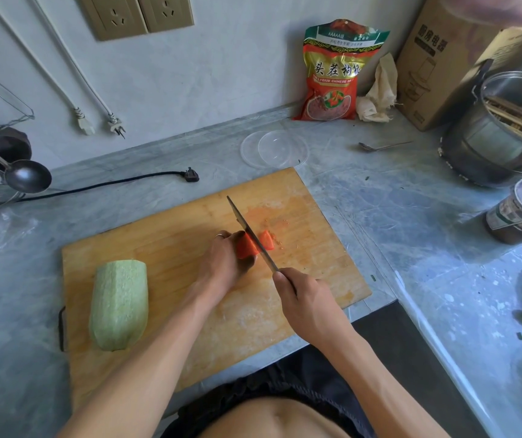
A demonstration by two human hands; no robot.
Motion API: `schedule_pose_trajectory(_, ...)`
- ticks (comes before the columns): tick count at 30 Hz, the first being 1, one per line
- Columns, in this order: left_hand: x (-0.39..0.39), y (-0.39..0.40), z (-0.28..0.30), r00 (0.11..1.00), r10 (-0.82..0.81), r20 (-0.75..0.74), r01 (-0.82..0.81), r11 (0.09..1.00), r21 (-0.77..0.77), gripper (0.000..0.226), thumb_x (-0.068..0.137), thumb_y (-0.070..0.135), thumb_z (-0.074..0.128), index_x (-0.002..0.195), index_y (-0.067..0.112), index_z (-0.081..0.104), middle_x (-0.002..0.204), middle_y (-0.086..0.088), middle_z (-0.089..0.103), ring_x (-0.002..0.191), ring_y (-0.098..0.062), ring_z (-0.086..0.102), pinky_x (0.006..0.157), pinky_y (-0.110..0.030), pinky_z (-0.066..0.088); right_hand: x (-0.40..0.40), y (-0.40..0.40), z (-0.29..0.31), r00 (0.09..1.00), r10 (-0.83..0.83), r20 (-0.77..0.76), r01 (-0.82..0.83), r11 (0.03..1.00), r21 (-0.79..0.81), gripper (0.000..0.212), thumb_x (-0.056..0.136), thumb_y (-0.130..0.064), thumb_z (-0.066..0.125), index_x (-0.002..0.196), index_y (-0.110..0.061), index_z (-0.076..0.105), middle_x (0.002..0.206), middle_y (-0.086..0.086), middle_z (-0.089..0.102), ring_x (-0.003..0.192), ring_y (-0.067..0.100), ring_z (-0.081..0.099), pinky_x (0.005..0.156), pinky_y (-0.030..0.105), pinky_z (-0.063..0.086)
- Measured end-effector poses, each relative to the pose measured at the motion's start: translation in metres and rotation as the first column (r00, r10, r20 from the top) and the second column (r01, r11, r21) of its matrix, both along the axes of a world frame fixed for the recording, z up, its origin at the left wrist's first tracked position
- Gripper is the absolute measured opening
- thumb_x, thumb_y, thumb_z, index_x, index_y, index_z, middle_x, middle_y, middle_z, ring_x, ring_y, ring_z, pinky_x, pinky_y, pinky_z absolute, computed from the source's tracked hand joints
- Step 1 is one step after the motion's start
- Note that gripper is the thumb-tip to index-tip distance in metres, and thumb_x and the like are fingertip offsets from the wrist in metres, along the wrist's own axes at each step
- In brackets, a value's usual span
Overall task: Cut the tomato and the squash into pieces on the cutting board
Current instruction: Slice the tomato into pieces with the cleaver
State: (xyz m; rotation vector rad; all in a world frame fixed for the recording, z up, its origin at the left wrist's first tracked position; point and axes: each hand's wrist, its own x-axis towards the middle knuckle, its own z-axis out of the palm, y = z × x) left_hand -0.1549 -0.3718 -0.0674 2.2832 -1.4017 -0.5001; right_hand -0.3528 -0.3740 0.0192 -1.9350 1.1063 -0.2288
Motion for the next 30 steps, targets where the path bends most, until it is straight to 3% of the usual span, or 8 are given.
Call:
schedule_pose_trajectory(10,0.002,-0.002,0.0,1.0,-0.013,-0.016,0.013,1.0,-0.007,0.022,0.078,0.032,0.073,0.098,0.024,0.071,0.083,0.003,0.053,0.07,-0.017,0.06,0.053,-0.022,0.035,0.001,0.002,0.005,1.0,0.007,-0.007,-0.007,1.0,0.019,0.04,0.105,-0.035,0.037,0.065,-0.029,0.037,0.05,-0.007,0.034,0.044,0.012,0.029,0.046,0.025,0.024)
schedule_pose_trajectory(14,0.002,-0.002,-0.002,1.0,0.0,-0.009,0.0,1.0,-0.013,0.024,0.078,0.032,0.076,0.1,0.024,0.071,0.084,0.004,0.051,0.067,-0.012,0.05,0.05,-0.014,0.028,-0.002,0.002,0.004,1.0,0.006,-0.006,-0.006,1.0,0.009,0.04,0.105,-0.035,0.037,0.065,-0.032,0.036,0.05,-0.007,0.035,0.043,0.012,0.03,0.045,0.024,0.024)
schedule_pose_trajectory(16,0.0,-0.002,-0.002,1.0,-0.001,-0.01,0.001,1.0,-0.016,0.023,0.078,0.03,0.074,0.099,0.023,0.071,0.083,0.004,0.051,0.068,-0.016,0.056,0.05,-0.011,0.026,0.0,0.002,0.002,1.0,0.004,-0.01,-0.004,1.0,0.003,0.039,0.105,-0.035,0.037,0.066,-0.033,0.036,0.049,-0.007,0.035,0.042,0.012,0.032,0.045,0.022,0.023)
schedule_pose_trajectory(20,-0.003,-0.003,0.002,1.0,0.01,-0.002,-0.01,1.0,-0.019,0.021,0.08,0.025,0.069,0.101,0.021,0.072,0.088,-0.005,0.059,0.077,-0.025,0.064,0.057,-0.022,0.036,0.008,0.002,-0.001,1.0,-0.006,-0.021,0.006,1.0,0.006,0.039,0.105,-0.037,0.036,0.067,-0.03,0.038,0.05,-0.006,0.036,0.042,0.013,0.032,0.045,0.024,0.024)
schedule_pose_trajectory(30,-0.003,-0.005,-0.002,1.0,-0.012,0.009,0.013,0.998,-0.057,0.019,0.08,0.02,0.072,0.098,0.018,0.073,0.083,-0.008,0.064,0.079,-0.024,0.063,0.058,-0.019,0.029,0.001,0.001,0.0,1.0,-0.018,-0.007,0.018,0.998,0.054,0.042,0.105,-0.034,0.037,0.065,-0.022,0.038,0.052,-0.006,0.035,0.044,0.011,0.027,0.046,0.024,0.023)
